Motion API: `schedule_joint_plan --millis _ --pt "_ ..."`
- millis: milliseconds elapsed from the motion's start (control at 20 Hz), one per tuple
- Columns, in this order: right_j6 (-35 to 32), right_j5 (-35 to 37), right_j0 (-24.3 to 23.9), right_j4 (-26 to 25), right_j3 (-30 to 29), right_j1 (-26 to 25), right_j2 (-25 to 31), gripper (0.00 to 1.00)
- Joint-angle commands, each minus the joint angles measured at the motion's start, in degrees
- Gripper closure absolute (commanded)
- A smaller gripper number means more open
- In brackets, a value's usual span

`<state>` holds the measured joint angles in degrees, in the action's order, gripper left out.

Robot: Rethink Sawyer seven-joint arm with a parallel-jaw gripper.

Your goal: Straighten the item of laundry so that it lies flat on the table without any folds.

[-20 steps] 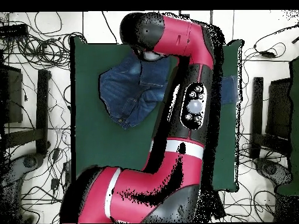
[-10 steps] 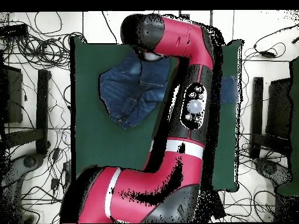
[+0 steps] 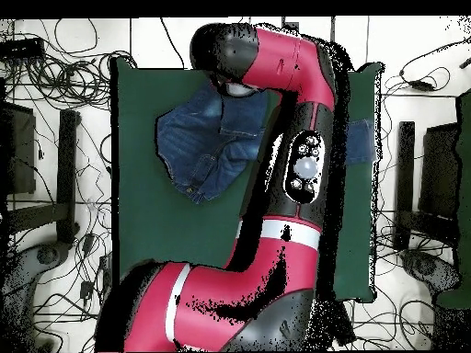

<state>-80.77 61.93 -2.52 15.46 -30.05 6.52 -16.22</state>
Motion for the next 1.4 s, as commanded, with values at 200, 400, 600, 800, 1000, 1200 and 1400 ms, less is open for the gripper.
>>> schedule_joint_plan --millis 200,400,600,800,1000,1200,1400 --pt "-7.38 -2.29 1.16 -0.57 -11.18 -1.4 6.68 0.0" --pt "-8.09 -3.21 1.36 -0.5 -12.1 -1.09 6.75 0.0" --pt "-8.78 -4.75 1.51 -0.4 -13.16 -0.84 7.0 0.0" --pt "-9.69 -6.76 1.75 -0.29 -14.26 -0.61 7.16 0.0" --pt "-10.84 -8.61 2.12 0.03 -16.17 0.01 7.21 0.0" --pt "-11.57 -9.34 2.34 0.47 -17.41 0.44 7.16 0.0" --pt "-12.09 -9.86 2.58 0.86 -18.82 1.08 7.19 0.0"
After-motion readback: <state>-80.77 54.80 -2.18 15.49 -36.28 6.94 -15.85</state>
